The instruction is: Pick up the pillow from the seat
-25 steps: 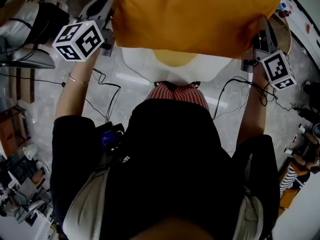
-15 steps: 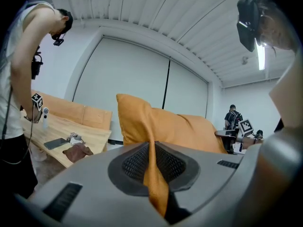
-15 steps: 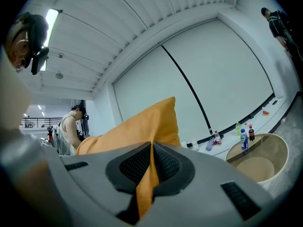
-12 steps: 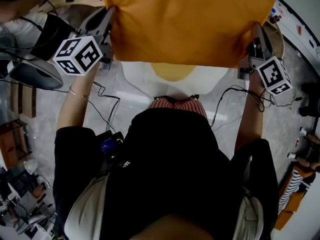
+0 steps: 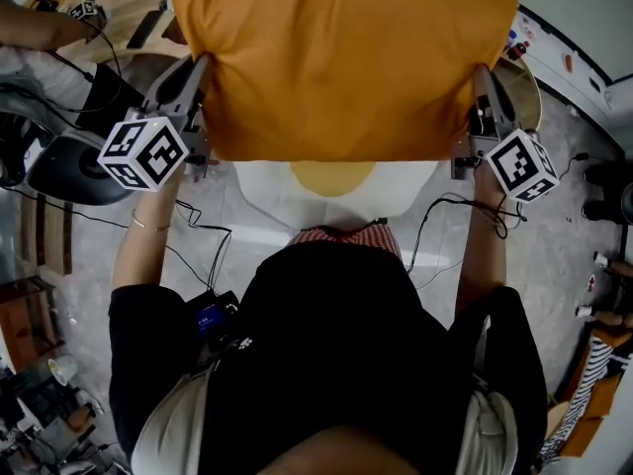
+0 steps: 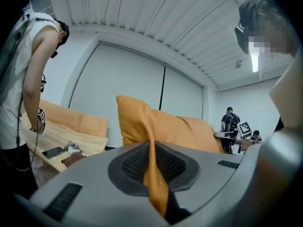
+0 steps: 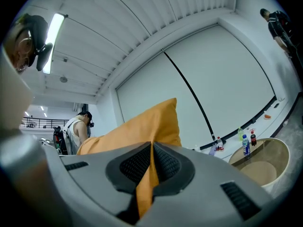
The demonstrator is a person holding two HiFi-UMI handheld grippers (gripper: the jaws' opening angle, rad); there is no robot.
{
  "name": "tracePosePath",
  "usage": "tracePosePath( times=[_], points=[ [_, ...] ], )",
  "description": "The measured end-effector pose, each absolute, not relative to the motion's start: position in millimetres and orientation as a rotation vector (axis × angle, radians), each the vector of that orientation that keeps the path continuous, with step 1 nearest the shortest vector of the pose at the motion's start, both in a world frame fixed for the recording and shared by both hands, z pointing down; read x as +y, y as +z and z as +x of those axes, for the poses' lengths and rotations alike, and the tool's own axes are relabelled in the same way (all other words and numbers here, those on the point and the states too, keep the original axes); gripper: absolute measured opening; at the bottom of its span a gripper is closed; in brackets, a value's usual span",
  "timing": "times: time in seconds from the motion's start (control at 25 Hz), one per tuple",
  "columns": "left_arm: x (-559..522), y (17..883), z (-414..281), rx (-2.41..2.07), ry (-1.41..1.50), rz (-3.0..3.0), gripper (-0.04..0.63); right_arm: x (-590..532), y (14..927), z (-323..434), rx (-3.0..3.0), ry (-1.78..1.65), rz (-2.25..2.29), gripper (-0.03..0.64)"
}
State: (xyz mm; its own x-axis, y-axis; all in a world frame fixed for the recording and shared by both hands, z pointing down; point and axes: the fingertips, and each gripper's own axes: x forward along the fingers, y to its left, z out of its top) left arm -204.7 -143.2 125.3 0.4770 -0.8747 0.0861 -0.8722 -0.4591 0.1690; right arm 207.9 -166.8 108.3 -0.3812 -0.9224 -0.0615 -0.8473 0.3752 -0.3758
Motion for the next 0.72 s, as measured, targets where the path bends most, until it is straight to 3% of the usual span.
tracePosePath(
  times=[0.72],
  points=[
    [-123,90,-229,-1.559,-0.121,2.543,0.041,-155,74,185,2.408,-0.378,-1.481,0.031]
  ],
)
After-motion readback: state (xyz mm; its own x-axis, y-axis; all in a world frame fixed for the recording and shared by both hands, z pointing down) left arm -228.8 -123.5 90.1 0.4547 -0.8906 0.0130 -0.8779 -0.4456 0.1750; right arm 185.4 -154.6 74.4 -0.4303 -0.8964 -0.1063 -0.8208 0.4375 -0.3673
